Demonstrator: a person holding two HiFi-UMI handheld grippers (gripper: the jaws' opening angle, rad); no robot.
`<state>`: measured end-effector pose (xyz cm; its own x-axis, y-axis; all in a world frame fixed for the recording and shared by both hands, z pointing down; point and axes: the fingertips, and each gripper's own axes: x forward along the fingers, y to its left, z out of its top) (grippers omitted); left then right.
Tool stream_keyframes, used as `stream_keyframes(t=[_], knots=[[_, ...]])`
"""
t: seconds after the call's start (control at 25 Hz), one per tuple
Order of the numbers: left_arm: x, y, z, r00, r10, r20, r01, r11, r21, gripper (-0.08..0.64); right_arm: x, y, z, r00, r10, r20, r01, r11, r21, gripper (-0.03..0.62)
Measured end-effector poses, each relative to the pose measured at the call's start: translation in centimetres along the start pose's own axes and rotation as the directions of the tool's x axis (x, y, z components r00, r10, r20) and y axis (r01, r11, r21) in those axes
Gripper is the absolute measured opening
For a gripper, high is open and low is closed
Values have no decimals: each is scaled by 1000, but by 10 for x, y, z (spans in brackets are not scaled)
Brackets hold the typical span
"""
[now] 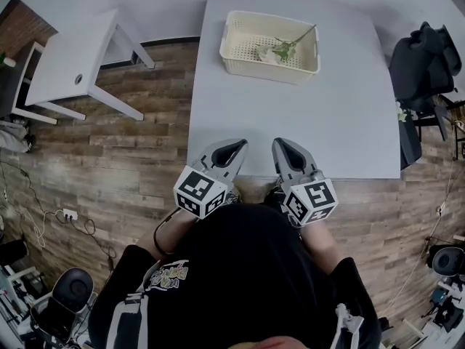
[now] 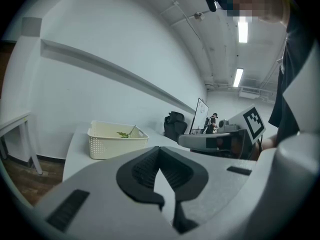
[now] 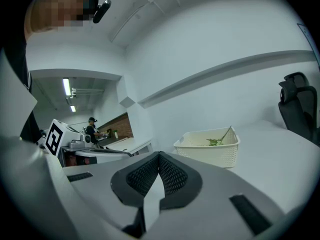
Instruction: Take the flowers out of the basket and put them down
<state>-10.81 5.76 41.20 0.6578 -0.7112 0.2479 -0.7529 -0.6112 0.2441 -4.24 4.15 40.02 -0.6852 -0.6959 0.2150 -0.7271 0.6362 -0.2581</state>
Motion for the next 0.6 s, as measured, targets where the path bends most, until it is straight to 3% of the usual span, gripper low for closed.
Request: stream_keyframes(t=[0.6], knots=[[-9,6,3,1000,-4,8,4,1000,2,6,1,1,10,1000,-21,15,21,1000,-16,21]])
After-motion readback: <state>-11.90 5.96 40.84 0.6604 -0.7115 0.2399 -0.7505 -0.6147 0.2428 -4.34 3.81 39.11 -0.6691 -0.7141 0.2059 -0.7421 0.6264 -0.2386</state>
